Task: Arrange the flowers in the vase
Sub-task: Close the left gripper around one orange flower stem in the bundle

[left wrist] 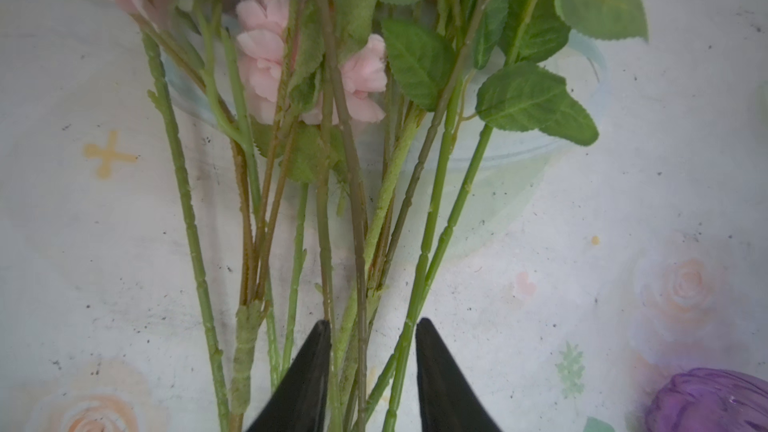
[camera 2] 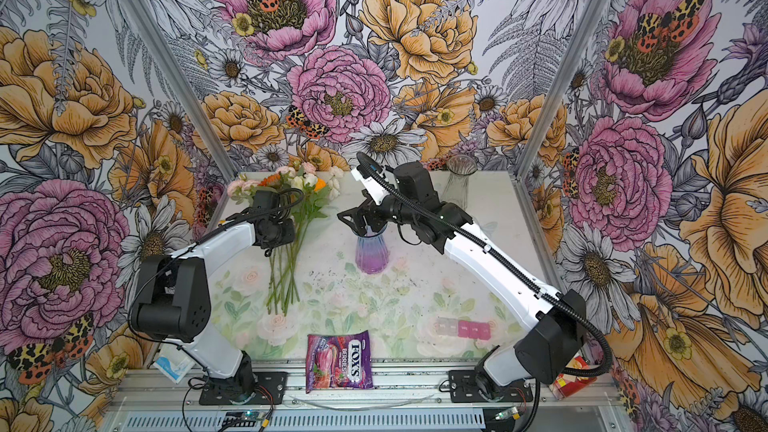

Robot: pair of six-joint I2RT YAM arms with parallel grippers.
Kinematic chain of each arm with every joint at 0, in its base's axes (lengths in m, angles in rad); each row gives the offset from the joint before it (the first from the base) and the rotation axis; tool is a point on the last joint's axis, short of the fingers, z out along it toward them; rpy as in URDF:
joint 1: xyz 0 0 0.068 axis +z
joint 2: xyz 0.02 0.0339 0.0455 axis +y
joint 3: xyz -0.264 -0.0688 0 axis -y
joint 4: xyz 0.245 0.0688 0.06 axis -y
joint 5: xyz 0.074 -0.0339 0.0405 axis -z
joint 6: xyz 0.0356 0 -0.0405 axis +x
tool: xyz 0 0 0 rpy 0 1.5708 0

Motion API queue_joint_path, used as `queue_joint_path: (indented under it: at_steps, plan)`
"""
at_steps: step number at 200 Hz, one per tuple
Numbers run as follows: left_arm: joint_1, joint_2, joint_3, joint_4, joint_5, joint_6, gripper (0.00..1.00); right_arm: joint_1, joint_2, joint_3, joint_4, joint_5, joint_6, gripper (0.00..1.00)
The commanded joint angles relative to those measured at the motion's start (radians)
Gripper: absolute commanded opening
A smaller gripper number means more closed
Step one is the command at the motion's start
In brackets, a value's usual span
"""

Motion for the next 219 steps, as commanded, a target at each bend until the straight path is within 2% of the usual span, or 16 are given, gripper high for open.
queue_joint_path:
  at_steps: [1, 48, 67, 102, 140, 176, 219]
  plan:
    - [0.003, 0.007, 0.008, 0.037, 0.009, -0.017, 0.36, 0.000, 0.009, 0.009, 0.000, -0.023, -0.006, 1.00]
    - [0.002, 0.034, 0.010, 0.047, -0.001, -0.031, 0.36, -0.001, 0.005, 0.007, 0.000, -0.026, -0.011, 1.00]
    - [0.001, 0.054, 0.014, 0.054, 0.002, -0.031, 0.32, -0.003, 0.003, 0.006, 0.001, -0.027, -0.014, 1.00]
    - [0.000, 0.073, 0.029, 0.054, 0.004, -0.030, 0.20, -0.005, 0.010, 0.007, 0.001, -0.028, -0.016, 0.99]
    - [-0.001, 0.048, 0.027, 0.053, 0.016, -0.018, 0.00, -0.006, 0.005, 0.006, 0.001, -0.028, -0.017, 1.00]
    - [0.000, -0.019, 0.009, 0.041, 0.040, -0.010, 0.00, -0.007, -0.001, 0.006, 0.001, -0.031, -0.014, 0.99]
    - [-0.011, -0.195, -0.019, -0.023, 0.011, 0.013, 0.00, -0.007, -0.004, 0.006, 0.001, -0.034, -0.011, 1.00]
